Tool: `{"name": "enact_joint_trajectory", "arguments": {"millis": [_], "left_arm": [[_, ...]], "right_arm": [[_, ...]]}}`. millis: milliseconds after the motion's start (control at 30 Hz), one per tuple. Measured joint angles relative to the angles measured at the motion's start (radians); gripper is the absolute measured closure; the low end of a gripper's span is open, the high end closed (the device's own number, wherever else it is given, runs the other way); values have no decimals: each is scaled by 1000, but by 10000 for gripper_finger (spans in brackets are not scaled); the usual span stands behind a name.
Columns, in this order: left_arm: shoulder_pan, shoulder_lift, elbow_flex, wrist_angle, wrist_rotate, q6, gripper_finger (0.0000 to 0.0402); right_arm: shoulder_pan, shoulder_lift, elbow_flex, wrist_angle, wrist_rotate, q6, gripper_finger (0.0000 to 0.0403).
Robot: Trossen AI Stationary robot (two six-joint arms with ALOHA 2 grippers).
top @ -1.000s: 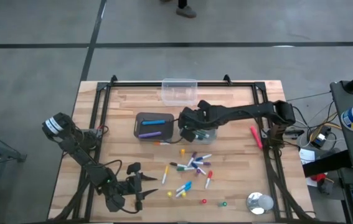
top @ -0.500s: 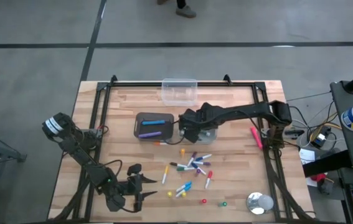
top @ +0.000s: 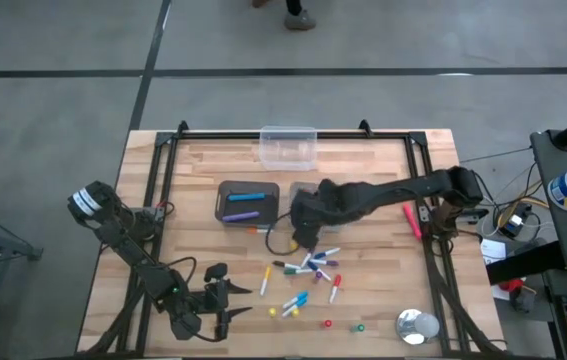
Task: Pick & Place Markers
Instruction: Put the large dark yellow highlighter pen into the black bin
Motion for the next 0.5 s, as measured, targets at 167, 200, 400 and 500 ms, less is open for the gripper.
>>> {"name": "enact_joint_trajectory", "arguments": {"millis": [167, 200, 400, 500], "left_arm": [[0, 0, 0, 1, 0, 0, 216], [0, 0, 0, 1, 0, 0, 216], [0, 0, 0, 1, 0, 0, 216], [0, 0, 0, 1, 0, 0, 216]], "right_arm": [[33, 5, -3, 151, -131, 25, 204], [39, 8, -3, 172, -133, 35, 204], [71, 40, -5, 190, -125, 21, 204], [83, 54, -5, 197, -86, 14, 204]]}}
